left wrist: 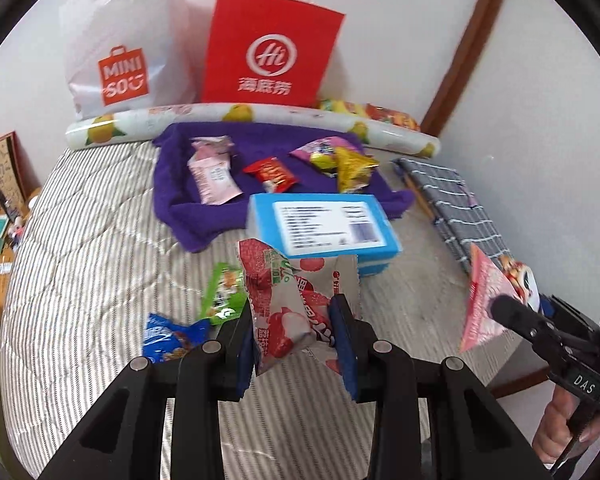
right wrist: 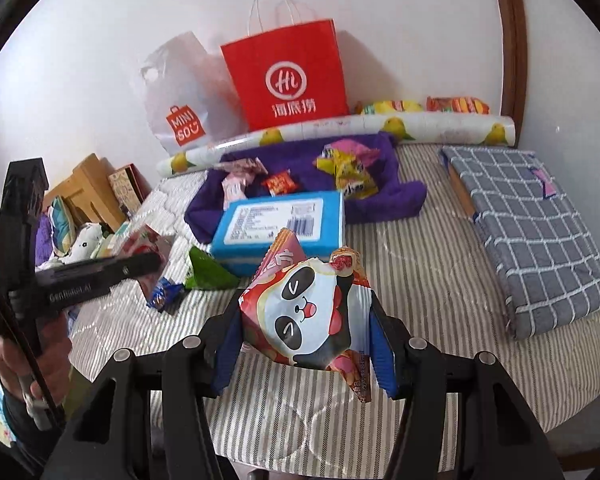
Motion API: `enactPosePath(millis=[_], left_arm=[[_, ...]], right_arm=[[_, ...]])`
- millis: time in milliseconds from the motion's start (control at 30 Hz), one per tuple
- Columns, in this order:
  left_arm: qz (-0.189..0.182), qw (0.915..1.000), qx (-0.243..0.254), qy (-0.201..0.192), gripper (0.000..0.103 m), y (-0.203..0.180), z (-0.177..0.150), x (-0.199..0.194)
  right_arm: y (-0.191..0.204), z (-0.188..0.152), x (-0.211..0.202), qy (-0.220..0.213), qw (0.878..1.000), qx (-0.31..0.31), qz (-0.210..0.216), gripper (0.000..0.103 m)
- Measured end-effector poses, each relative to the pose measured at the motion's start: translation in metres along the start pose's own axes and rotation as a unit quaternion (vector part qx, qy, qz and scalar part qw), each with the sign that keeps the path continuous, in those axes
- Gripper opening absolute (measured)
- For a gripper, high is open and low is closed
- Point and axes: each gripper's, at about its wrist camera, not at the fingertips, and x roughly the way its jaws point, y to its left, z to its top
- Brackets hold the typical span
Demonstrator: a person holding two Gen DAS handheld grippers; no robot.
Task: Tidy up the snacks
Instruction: 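Carry the strawberry bag and panda bag over the purple towel with both tools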
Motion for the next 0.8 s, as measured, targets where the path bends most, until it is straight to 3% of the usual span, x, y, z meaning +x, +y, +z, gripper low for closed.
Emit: enactPosePath(millis=[333, 800], left_arm=[[-0.01, 0.9998, 0.009, -0.013, 0.033, -0.017, 0.023, -0.008], [-0.009, 0.9994, 0.004, -0.033, 0.033, -0.011, 0.089, 0.001]], right_arm=[[0.005, 0.028, -0.011, -0.025, 1.0, -0.001, 0.0, 0.055], [0.007, 0.099, 0.011, -0.047, 0.998, -0.01, 0.028, 0.055]])
